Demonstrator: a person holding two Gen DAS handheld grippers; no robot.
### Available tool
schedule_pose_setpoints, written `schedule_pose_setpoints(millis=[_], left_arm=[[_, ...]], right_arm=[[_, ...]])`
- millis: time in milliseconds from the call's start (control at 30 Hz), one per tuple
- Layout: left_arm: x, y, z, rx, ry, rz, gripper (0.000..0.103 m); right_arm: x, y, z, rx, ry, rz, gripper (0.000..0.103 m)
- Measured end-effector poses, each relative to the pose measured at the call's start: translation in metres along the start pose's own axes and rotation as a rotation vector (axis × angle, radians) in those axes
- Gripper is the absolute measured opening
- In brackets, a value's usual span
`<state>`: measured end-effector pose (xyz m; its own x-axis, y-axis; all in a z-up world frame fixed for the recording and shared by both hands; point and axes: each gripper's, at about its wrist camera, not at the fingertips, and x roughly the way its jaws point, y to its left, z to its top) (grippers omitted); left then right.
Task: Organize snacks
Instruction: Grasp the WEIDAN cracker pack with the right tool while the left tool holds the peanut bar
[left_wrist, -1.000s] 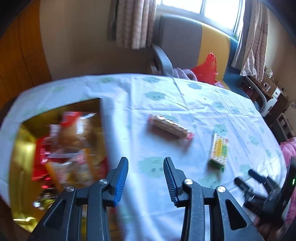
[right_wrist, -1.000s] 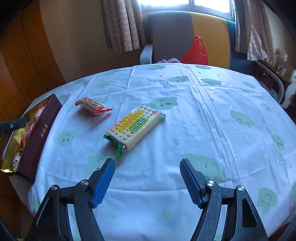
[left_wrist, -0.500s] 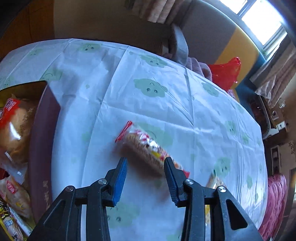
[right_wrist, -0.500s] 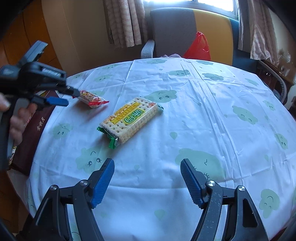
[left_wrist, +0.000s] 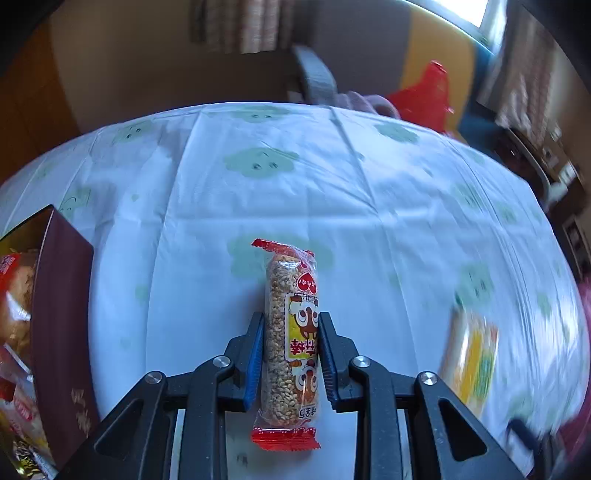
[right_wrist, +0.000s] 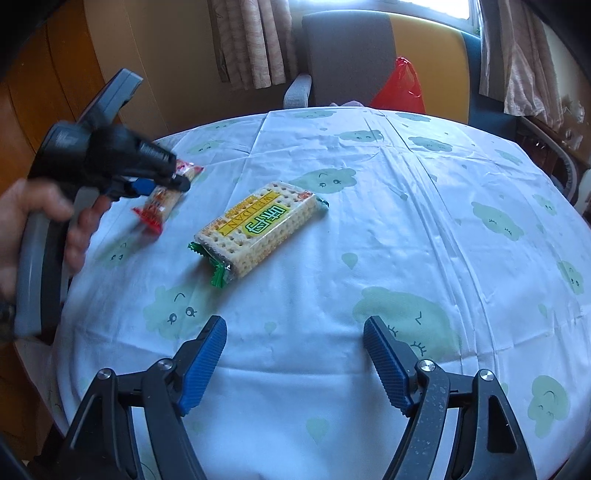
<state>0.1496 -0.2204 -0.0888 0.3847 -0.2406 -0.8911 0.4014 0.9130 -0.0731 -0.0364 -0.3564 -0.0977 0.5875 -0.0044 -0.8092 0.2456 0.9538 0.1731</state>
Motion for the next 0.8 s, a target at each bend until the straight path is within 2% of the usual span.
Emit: schedule_pose_setpoints(millis=[233,333,467,633,800], left_arm=[[-0.038,-0.013,-0.074,0.178,-0.04,0.02,0.028],[-0.053,-0.011,-0.098,0.197,-0.056,0.022,0.028],[-0.062,-0.003,-0.118,0.176,-0.062,0.007,0.028],[-0.062,0.001,-0.125,0.164,-0.08,-0.003,0.028],[-0.064,0.001,-0.128,0.17,-0.103,-0.01,0.028]], right_arm=[[0.002,-0.012,0.019,0.11,0.021,0.081,0.077],[0.005,-0.014,0.035,0.161,0.018,0.121,0.078],[0.02,-0.013,0.059,0.222,0.041,0.146,0.087],[0.046,0.004,0.081,0.214,0.077,0.098,0.09],[0.071,0.032,0.09,0.118,0.118,0.007,0.086]])
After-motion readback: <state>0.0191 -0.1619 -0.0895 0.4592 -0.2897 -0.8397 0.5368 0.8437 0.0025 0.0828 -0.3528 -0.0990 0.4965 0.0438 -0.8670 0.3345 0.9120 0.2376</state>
